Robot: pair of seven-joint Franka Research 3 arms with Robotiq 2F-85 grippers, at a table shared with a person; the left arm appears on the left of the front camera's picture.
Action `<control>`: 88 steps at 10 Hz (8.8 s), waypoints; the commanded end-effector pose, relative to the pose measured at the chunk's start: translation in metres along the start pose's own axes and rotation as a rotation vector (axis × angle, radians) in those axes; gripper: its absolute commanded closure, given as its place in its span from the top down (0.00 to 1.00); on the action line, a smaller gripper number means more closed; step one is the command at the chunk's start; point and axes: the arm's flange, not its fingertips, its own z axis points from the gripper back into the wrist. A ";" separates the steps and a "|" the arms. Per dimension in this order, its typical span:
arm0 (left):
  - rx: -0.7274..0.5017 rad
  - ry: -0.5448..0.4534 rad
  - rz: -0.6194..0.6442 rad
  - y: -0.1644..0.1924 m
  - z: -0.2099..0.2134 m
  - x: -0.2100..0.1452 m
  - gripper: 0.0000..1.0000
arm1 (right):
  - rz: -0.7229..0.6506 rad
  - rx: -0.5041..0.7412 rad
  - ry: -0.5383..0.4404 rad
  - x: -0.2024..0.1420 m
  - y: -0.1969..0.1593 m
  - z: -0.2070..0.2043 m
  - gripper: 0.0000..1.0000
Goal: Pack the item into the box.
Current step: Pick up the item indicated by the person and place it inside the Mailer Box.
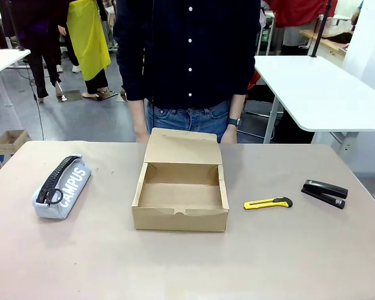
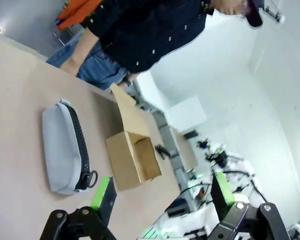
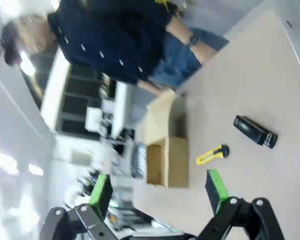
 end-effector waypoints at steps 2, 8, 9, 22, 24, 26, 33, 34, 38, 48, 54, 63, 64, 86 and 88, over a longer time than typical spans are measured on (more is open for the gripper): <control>-0.052 -0.023 0.091 0.018 -0.032 0.014 1.00 | -0.082 0.096 -0.135 0.011 -0.053 -0.025 1.00; -0.027 -0.031 0.048 0.012 -0.006 0.001 1.00 | -0.067 0.054 -0.067 0.004 -0.025 0.000 1.00; -0.027 -0.031 0.048 0.012 -0.006 0.001 1.00 | -0.067 0.054 -0.067 0.004 -0.025 0.000 1.00; -0.027 -0.031 0.048 0.012 -0.006 0.001 1.00 | -0.094 0.033 -0.053 0.000 -0.026 0.000 1.00; -0.027 -0.031 0.048 0.012 -0.006 0.001 1.00 | 0.151 -0.145 0.222 0.014 0.010 -0.062 1.00; -0.027 -0.031 0.048 0.012 -0.006 0.001 1.00 | 0.492 -0.407 0.446 0.009 0.024 -0.105 1.00; -0.027 -0.031 0.048 0.012 -0.006 0.001 1.00 | 1.063 -0.586 0.669 -0.047 0.039 -0.183 1.00; -0.027 -0.031 0.048 0.012 -0.006 0.001 1.00 | 1.100 -0.620 0.713 -0.051 0.045 -0.197 1.00; -0.027 -0.031 0.048 0.012 -0.006 0.001 1.00 | 1.164 -0.737 0.909 -0.053 0.069 -0.249 1.00; -0.027 -0.031 0.048 0.012 -0.006 0.001 1.00 | 1.203 -0.723 1.066 -0.039 0.061 -0.256 1.00; -0.027 -0.031 0.048 0.012 -0.006 0.001 1.00 | 1.265 -0.761 1.142 0.010 0.047 -0.278 1.00; -0.027 -0.031 0.048 0.012 -0.006 0.001 1.00 | 1.167 -0.839 1.087 0.026 -0.041 -0.312 1.00; -0.027 -0.031 0.048 0.012 -0.006 0.001 1.00 | 1.189 -0.813 1.070 0.025 -0.053 -0.319 1.00; -0.027 -0.031 0.048 0.012 -0.006 0.001 1.00 | 1.196 -0.861 1.096 0.002 0.018 -0.293 1.00; -0.027 -0.031 0.048 0.012 -0.006 0.001 1.00 | 1.193 -0.833 1.100 0.001 0.010 -0.303 1.00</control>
